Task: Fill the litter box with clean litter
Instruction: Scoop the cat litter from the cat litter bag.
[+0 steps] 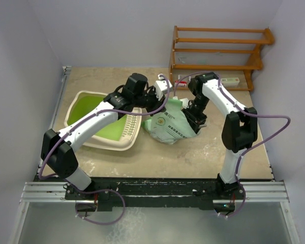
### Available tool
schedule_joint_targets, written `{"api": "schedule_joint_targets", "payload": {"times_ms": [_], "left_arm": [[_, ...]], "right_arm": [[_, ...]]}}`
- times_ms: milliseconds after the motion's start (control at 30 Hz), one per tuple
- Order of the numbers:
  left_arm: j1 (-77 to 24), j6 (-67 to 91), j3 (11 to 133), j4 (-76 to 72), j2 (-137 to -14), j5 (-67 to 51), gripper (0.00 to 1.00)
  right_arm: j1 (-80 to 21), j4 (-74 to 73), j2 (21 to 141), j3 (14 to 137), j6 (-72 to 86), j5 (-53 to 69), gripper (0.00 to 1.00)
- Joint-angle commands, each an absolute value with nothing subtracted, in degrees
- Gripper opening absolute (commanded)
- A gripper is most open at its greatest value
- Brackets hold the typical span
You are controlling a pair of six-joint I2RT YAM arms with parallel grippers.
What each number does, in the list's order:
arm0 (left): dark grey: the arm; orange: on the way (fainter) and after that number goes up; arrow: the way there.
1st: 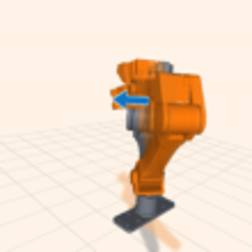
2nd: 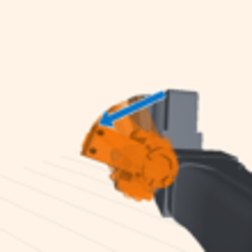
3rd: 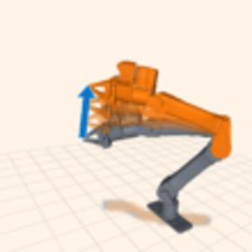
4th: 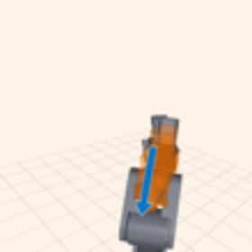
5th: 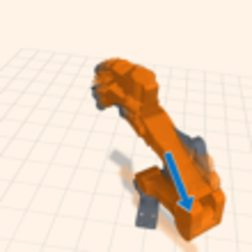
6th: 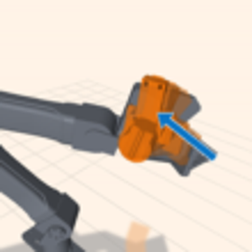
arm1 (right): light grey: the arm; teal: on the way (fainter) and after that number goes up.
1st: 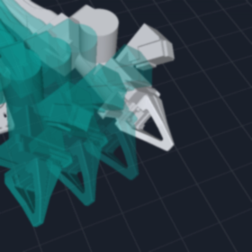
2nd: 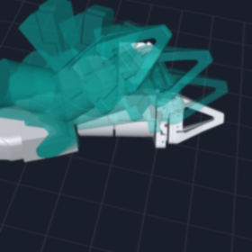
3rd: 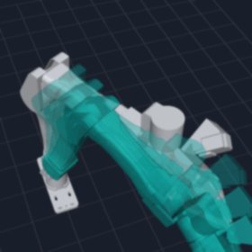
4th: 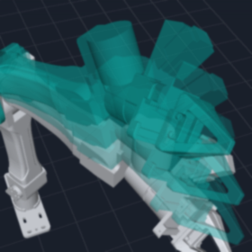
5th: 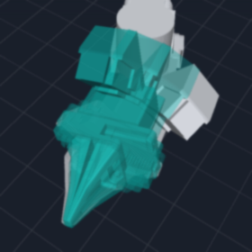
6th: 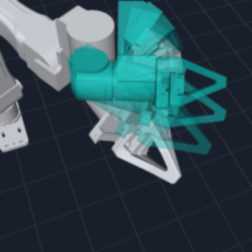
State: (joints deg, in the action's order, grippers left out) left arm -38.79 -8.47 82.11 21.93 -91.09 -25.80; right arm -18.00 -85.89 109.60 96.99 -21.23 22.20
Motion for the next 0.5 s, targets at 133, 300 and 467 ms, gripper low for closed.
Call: {"api": "schedule_joint_targets", "payload": {"times_ms": [133,300,467], "left_arm": [[-38.11,-7.46,82.98,16.18,-90.68,-24.22,0.03],[-38.23,-6.53,82.62,15.94,-90.28,-23.88,0.03],[-38.19,-6.20,81.96,15.82,-89.42,-23.39,0.03]], "right_arm": [[-19.25,-81.27,112.06,95.38,-21.32,21.15,0.00],[-19.25,-81.27,112.15,97.39,-21.32,21.15,0.00],[-19.18,-81.27,111.37,98.40,-21.32,21.15,0.00]]}}
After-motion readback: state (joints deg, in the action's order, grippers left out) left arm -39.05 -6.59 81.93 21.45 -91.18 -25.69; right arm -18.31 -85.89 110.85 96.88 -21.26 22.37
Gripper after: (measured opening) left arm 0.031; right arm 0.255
